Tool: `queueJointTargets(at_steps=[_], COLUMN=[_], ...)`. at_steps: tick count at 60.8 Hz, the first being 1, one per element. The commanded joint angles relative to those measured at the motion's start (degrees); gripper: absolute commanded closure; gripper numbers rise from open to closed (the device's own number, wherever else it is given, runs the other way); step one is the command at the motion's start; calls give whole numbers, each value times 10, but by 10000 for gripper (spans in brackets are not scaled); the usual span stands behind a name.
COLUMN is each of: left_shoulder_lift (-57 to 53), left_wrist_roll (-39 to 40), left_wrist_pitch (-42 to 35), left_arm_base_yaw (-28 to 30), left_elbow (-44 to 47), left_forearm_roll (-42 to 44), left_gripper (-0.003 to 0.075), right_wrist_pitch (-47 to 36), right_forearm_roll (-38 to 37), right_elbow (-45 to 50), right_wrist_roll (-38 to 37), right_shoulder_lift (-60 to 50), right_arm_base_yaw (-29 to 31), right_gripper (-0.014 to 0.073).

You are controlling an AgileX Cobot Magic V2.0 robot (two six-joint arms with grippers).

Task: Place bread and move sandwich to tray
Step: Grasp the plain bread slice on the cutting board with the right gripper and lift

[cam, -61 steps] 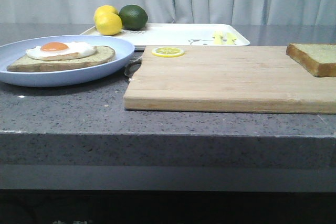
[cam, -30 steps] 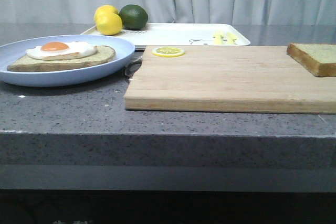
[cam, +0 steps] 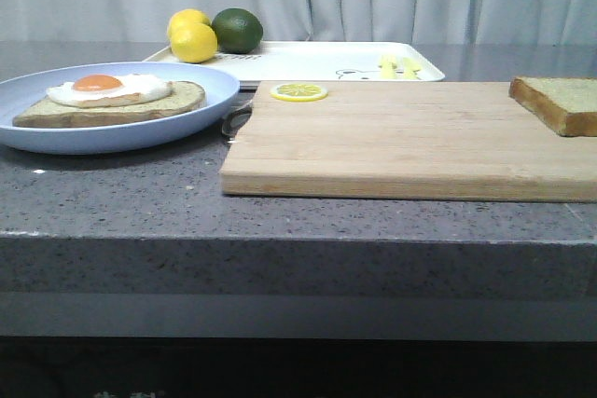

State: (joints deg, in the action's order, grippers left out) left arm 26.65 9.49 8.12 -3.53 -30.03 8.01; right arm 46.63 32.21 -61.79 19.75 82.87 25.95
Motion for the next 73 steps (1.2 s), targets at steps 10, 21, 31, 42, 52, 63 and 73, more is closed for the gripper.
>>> queueJointTargets(at_steps=[10,21,31,42,52,63,73], left_shoulder_lift=[7,7,7,7,7,7,7], left_wrist_roll=[4,4,4,4,4,4,4], left_wrist_pitch=[-47,-47,-47,-47,-47,-47,-47], left_arm_base_yaw=[1,1,1,1,1,1,1], left_elbow=[-19,-19,-19,-19,-19,-19,-19], left_forearm_roll=[0,0,0,0,0,0,0], left_gripper=[120,120,120,120,120,120,120], right_wrist_pitch=[48,55,56,77,108,149,125], right_forearm_roll=[157,180,187,201,259,441,568], right_elbow=[-20,-20,-20,-20,-20,-20,-20], right_wrist_roll=[125,140,140,140,153,185,199], right_shoulder_lift=[59,70,70,69,48,15,13], right_arm_base_yaw=[23,23,24,24,24,-9,-132], right_gripper=[12,90,461,709,712,712,712])
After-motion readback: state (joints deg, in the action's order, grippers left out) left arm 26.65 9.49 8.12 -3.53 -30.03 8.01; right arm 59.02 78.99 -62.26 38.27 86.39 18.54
